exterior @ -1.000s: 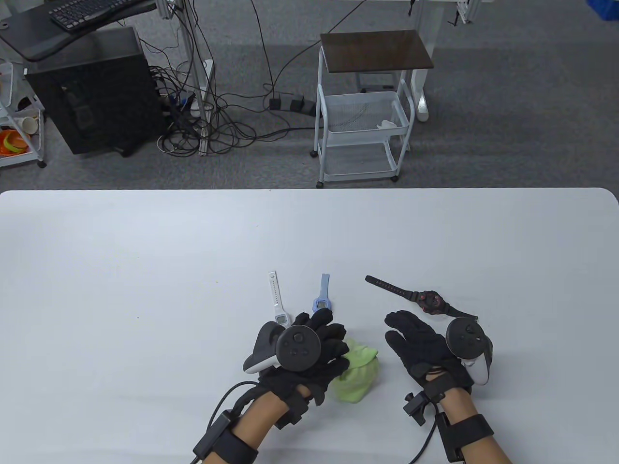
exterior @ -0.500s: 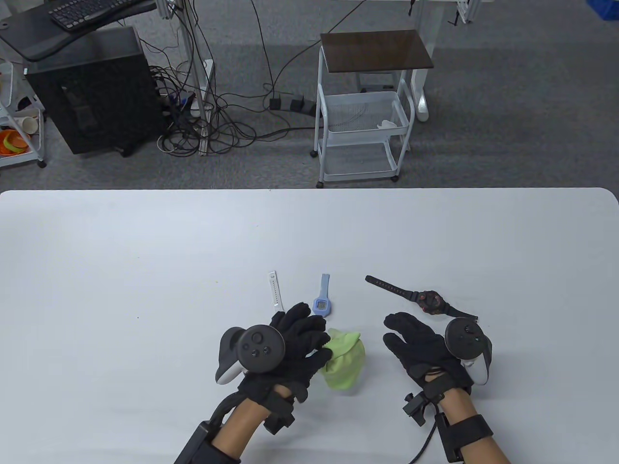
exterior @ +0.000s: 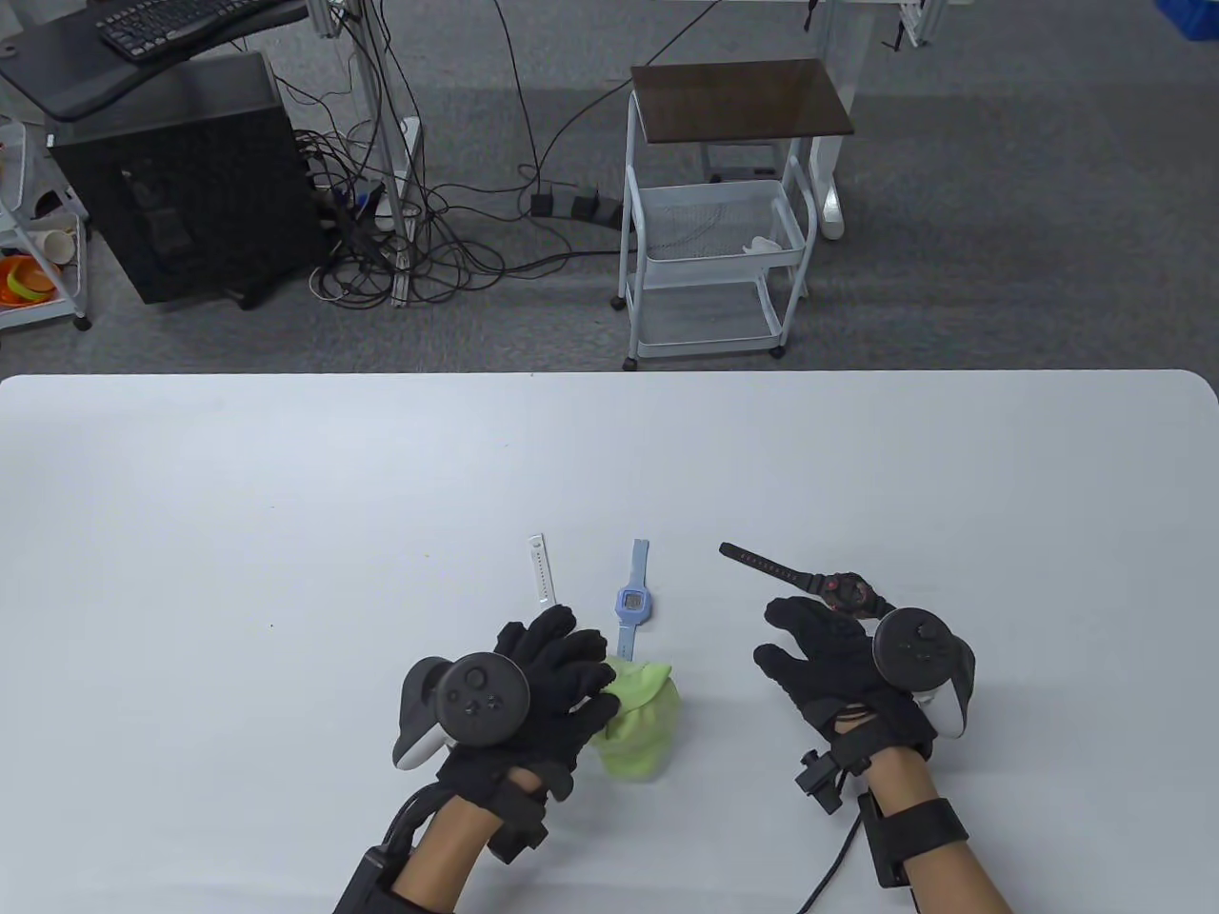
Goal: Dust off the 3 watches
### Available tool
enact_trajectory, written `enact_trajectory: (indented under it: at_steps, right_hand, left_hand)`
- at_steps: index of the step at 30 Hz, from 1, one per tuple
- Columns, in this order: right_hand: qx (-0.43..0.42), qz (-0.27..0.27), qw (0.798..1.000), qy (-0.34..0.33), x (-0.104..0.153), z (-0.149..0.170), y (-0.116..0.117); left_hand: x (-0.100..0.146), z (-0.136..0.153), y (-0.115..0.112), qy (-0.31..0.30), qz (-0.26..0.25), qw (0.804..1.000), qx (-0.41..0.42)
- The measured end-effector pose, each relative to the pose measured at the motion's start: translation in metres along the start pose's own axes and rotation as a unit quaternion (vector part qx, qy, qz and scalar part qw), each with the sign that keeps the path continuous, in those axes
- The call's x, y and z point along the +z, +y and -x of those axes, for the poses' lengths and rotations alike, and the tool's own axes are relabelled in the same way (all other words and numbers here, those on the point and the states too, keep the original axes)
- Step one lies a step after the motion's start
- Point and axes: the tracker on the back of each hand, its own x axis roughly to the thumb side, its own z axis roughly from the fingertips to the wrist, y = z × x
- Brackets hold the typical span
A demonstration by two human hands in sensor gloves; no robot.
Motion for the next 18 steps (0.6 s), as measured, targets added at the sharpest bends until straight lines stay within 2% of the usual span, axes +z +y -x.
enact_trajectory:
  at_steps: [4,5,8,11,14,18]
  right_hand:
    - [0.07,0.003,0.997,0.026,-0.015,-0.003,-0.005]
    - [0.117,-0.002,0.993,0.033,-0.024,-0.004,-0.005]
    - [0.189,-0.014,0.981,0.042,-0.049,-0.005,-0.003]
    - [0.217,-0.03,0.973,0.068,-0.073,-0.005,0.002]
    - [0.27,-0.057,0.957,0.094,-0.1,-0.001,0.012]
    - [0.362,-0.075,0.923,0.109,-0.126,0.006,0.025]
  left_hand:
    - [0.0,0.0,0.002,0.0,-0.007,1.0,0.001]
    - [0.0,-0.001,0.002,0.0,-0.006,1.0,0.002]
    - [-0.001,-0.002,0.001,-0.001,-0.004,1.0,-0.008]
    - [-0.001,-0.002,0.001,-0.003,-0.002,1.0,-0.007]
    - [-0.001,-0.002,0.002,-0.005,-0.005,1.0,-0.005]
    - [0.0,0.0,0.003,-0.003,-0.005,1.0,-0.005]
